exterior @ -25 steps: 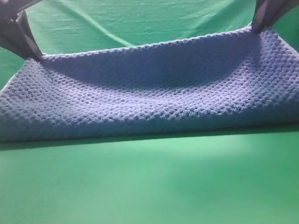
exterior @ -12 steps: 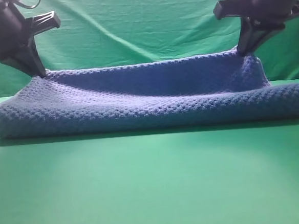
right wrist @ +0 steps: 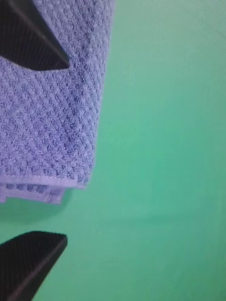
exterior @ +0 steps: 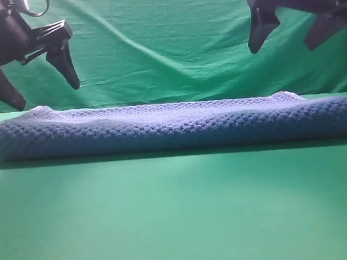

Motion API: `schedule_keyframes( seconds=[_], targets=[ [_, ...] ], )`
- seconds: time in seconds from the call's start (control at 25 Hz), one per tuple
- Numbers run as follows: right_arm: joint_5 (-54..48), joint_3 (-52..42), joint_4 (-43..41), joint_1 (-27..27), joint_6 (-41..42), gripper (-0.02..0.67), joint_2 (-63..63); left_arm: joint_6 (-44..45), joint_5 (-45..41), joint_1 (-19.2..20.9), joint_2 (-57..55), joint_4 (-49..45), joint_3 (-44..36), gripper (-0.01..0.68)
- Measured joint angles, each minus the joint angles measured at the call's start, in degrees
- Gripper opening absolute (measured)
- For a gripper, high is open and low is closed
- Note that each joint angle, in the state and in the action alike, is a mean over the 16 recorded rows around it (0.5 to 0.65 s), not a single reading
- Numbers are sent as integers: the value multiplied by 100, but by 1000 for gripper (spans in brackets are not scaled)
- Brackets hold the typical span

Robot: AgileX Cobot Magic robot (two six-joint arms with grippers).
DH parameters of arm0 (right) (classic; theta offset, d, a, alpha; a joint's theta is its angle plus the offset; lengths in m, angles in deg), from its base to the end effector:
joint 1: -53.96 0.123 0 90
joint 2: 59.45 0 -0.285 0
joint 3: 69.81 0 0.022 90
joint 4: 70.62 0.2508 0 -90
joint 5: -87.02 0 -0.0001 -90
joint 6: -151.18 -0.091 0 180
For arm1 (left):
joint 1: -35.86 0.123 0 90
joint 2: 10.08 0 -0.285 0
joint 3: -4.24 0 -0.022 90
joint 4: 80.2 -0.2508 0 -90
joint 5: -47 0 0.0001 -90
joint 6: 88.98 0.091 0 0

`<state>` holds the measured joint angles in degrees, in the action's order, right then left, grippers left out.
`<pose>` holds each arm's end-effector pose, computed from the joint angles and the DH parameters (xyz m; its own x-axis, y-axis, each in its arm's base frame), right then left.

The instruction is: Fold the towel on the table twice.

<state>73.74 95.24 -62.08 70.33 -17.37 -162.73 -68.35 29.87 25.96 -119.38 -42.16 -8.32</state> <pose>0.3494 0.1059 0.2410 -0.6164 -0.2380 -0.7506 -0.3405 0.9401 -0.0185 0.3729 -0.0819 0.2144 -0.7568 -0.1457 -0.6372 0.0872 0.9436 -0.3194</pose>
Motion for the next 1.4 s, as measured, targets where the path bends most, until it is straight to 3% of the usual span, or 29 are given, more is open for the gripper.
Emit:
schedule_keyframes(
  seconds=[0.12,0.44,0.64,1.04,1.4],
  targets=[
    [-401,11,0,0,-1,453,402,2,-410,0,341,-113,3,389],
    [-1629,20,12,0,-59,149,1739,3,-1522,0,1677,-431,4,105],
    [-2335,20,22,0,-203,30,2574,-81,-2073,0,2632,-654,4,11],
    [-3213,-291,36,0,-465,0,4259,-399,-2746,0,4619,-1261,-198,0],
    [-3276,-1145,47,0,-346,0,5875,-510,-2860,0,6596,-1505,-1110,0]
  ],
)
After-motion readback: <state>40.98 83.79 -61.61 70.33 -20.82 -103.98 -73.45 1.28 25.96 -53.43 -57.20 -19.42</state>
